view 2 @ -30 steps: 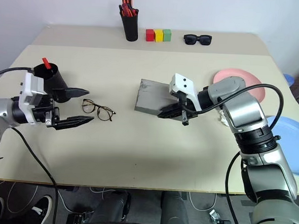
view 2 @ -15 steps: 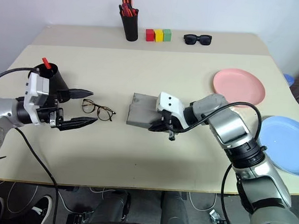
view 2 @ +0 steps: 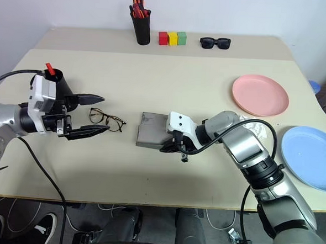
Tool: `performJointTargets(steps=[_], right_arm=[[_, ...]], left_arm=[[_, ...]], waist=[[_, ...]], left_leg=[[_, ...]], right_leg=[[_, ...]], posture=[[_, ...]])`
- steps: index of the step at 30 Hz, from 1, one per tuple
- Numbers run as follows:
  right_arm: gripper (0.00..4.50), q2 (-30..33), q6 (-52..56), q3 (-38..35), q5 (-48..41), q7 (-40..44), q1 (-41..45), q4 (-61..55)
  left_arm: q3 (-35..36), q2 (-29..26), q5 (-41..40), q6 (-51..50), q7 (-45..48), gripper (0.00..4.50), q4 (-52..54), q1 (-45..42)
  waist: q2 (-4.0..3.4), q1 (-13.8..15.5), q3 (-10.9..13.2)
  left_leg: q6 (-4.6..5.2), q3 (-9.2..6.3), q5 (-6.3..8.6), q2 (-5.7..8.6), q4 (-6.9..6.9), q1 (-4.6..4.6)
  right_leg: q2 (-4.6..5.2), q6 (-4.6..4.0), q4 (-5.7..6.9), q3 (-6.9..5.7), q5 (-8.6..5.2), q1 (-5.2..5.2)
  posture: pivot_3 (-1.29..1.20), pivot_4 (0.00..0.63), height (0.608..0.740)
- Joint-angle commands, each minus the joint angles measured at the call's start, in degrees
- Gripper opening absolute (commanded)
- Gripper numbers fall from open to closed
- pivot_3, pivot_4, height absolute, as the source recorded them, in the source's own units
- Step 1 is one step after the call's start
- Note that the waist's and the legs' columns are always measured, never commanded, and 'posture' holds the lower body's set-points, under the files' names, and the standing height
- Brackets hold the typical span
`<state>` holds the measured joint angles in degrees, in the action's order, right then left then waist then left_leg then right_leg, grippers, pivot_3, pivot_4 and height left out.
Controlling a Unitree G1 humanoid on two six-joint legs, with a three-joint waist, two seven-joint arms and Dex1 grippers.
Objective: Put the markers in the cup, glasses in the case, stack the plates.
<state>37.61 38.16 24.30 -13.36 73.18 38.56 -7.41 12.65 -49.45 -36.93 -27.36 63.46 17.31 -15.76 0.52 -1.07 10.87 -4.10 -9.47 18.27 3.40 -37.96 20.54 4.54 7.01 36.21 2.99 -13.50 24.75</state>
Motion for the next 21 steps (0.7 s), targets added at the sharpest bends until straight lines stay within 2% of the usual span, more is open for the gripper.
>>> performJointTargets(steps=[1, 6, 12, 16, 21], right_arm=[[1.87, -0.5, -1.2, -0.5, -0.1, -0.2, 0.1, 0.1], [4.44, -0.4, -1.9, -1.4, -0.2, -0.4, 0.6, 0.5], [4.44, -2.6, -0.1, -10.3, -5.6, -3.0, 5.5, 3.6], [4.44, -2.5, 0.3, -16.2, -9.0, -4.3, 7.0, 4.2], [4.44, -3.5, 2.2, -26.2, -16.4, -7.7, 7.0, 2.7]], left_arm=[[0.9, -0.7, -0.8, -0.4, -0.3, 4.5, 2.0, -0.6], [1.0, -0.7, -0.7, -0.6, -0.3, 4.5, 2.1, -0.3], [1.6, -0.7, 0.0, 0.4, 0.2, 4.5, 1.1, 0.6], [1.4, -1.2, 3.3, 3.6, 0.7, 4.5, -2.9, 1.0], [-2.0, -2.7, 14.3, 14.6, 0.2, 4.5, -14.8, -1.9]], waist=[[0.0, 0.0, 0.0], [0.0, 0.0, 0.0], [0.0, 0.0, 0.0], [0.0, 0.1, 0.0], [-0.01, 0.2, 0.0]], left_leg=[[0.0, 0.0, 0.0, 0.0, 0.0, 0.0], [0.0, 0.0, 0.0, 0.0, 0.0, 0.0], [0.0, 0.0, 0.0, 0.0, 0.0, -0.01], [0.0, 0.0, 0.0, 0.0, 0.01, -0.01], [0.0, 0.0, 0.0, 0.01, 0.01, 0.0]], right_leg=[[0.0, 0.0, 0.0, 0.0, 0.0, 0.0], [0.0, 0.0, 0.0, 0.0, 0.0, 0.0], [0.0, 0.0, 0.01, 0.0, 0.0, 0.0], [0.0, -0.01, -0.01, 0.0, 0.0, 0.0], [0.0, -0.01, -0.01, 0.0, 0.0, 0.0]], posture=[[0.0, 0.15, 0.74], [0.0, 0.15, 0.74], [0.0, 0.15, 0.74], [0.0, 0.15, 0.74], [0.0, 0.15, 0.74]])
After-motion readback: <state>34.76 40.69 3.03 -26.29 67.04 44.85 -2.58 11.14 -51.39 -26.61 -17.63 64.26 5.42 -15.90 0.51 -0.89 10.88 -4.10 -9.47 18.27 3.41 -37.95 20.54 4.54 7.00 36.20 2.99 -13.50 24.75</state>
